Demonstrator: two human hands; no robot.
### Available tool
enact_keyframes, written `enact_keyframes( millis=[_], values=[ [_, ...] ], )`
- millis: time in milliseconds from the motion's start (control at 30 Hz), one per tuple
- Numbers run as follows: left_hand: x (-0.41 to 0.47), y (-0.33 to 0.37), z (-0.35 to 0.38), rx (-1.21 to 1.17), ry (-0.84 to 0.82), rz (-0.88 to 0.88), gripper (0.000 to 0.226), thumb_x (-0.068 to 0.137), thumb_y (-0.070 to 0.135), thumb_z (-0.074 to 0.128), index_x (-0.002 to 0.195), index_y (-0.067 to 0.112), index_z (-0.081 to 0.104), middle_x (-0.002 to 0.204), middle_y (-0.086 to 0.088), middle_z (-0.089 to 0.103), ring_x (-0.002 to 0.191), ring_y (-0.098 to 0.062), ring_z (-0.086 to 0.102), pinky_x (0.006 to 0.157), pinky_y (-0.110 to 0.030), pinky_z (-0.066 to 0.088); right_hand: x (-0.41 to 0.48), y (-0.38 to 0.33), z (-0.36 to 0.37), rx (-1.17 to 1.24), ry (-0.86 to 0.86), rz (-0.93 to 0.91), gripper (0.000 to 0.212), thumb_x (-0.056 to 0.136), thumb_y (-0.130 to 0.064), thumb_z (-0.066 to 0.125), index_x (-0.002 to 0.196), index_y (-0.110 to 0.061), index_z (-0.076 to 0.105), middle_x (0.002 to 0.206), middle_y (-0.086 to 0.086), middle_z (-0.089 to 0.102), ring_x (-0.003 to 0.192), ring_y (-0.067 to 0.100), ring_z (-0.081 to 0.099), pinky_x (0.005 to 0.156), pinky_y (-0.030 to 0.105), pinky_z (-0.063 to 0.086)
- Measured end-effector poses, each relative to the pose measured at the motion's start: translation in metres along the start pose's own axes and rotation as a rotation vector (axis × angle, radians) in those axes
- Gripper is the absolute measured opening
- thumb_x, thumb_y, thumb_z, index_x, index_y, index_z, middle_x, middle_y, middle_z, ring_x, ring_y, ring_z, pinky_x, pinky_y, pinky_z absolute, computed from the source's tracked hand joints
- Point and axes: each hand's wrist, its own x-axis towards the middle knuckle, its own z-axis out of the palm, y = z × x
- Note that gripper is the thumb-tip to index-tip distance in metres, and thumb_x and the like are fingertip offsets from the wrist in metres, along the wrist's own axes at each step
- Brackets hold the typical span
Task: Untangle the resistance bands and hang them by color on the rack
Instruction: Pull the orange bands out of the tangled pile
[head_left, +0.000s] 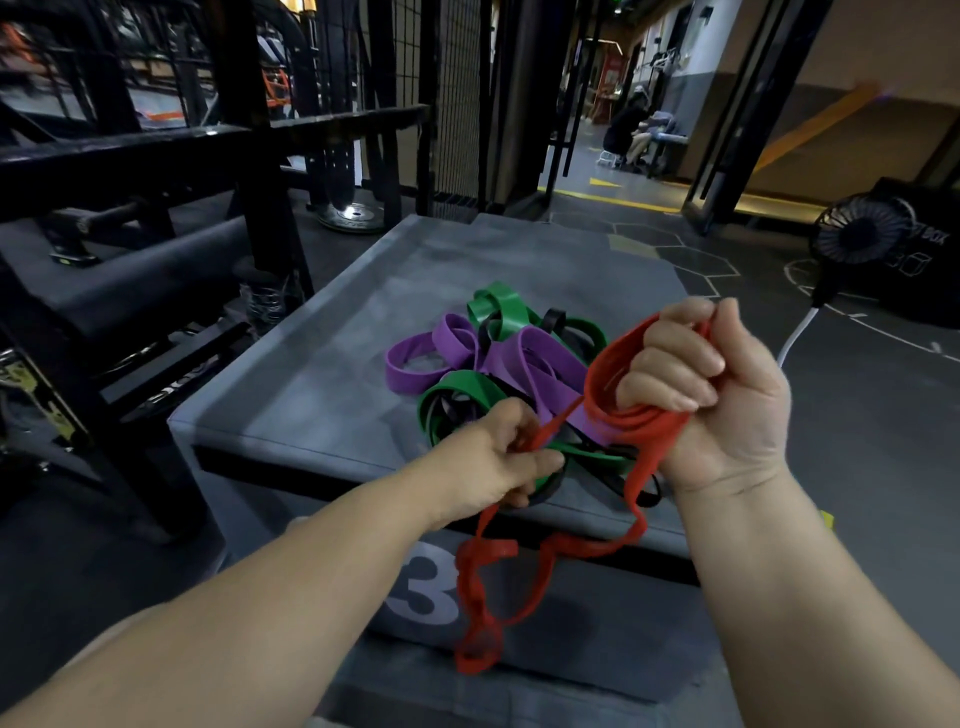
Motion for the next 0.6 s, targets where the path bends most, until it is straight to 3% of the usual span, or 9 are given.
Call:
enact_keyframes(
  millis=[67,167,267,367,433,500,600],
  values=[
    [-0.001,0.001,0.001,0.038,0.002,-0.019,0.013,0.098,0.020,0.052,0.089,0.015,0.044,0.075,-0.003,0.052,0.066,-0.007,0.054,0.068,-0.026,0.051,0.001,-0.006,-0.002,-0.055,0.034,-0.085,0.012,0.094,-0.017,0.059,0.096,-0.006,0.062,0.062,0.001,0.052,0.047,0.007,0.034,0.049,0.019,0.033],
    [0.000,0.002,0.003,0.079,-0.006,-0.041,0.018,0.101,0.021,0.046,0.086,0.025,0.054,0.076,0.002,0.055,0.072,-0.007,0.055,0.074,-0.028,0.050,0.001,-0.005,0.000,-0.295,0.216,-0.290,0.011,0.089,-0.024,0.058,0.091,-0.015,0.065,0.061,-0.008,0.047,0.042,0.002,0.037,0.045,0.015,0.035],
    [-0.002,0.002,0.004,0.074,-0.064,-0.110,0.021,0.101,0.015,0.045,0.093,0.026,0.061,0.079,0.007,0.058,0.073,-0.004,0.057,0.069,-0.016,0.047,0.001,0.000,0.003,-0.392,0.337,-0.392,0.021,0.091,-0.031,0.049,0.089,-0.019,0.066,0.064,-0.010,0.045,0.043,0.001,0.034,0.046,0.015,0.037],
    [-0.002,-0.001,0.005,0.098,-0.080,-0.167,0.017,0.100,0.013,0.046,0.098,0.020,0.061,0.082,0.006,0.066,0.075,-0.006,0.058,0.067,-0.014,0.047,0.001,0.004,0.005,-0.496,0.438,-0.393,0.021,0.092,-0.032,0.049,0.099,-0.018,0.063,0.064,-0.010,0.044,0.043,0.001,0.032,0.053,0.018,0.043],
    [-0.002,0.000,0.005,0.059,-0.055,-0.198,0.011,0.100,0.014,0.046,0.099,0.015,0.057,0.080,0.003,0.069,0.070,-0.007,0.058,0.067,-0.019,0.047,0.001,0.006,0.002,-0.616,0.507,-0.376,0.027,0.090,-0.031,0.051,0.110,-0.016,0.061,0.063,-0.009,0.044,0.043,0.002,0.031,0.069,0.025,0.052],
    [-0.002,0.005,0.005,-0.030,-0.048,-0.210,0.012,0.101,0.015,0.045,0.094,0.013,0.055,0.076,0.001,0.069,0.062,-0.007,0.054,0.060,-0.018,0.047,0.002,0.010,-0.002,-0.787,0.528,-0.358,0.024,0.096,-0.024,0.050,0.116,-0.015,0.060,0.062,-0.008,0.045,0.044,0.004,0.032,0.088,0.036,0.048],
    [-0.003,0.012,0.005,-0.059,-0.048,-0.164,0.015,0.099,0.016,0.049,0.086,0.016,0.057,0.072,0.001,0.065,0.056,-0.007,0.048,0.048,-0.016,0.039,0.004,0.020,-0.010,-1.074,0.548,-0.304,0.021,0.097,-0.018,0.050,0.116,-0.018,0.059,0.060,-0.009,0.050,0.047,0.005,0.038,0.085,0.037,0.042]
  ],
)
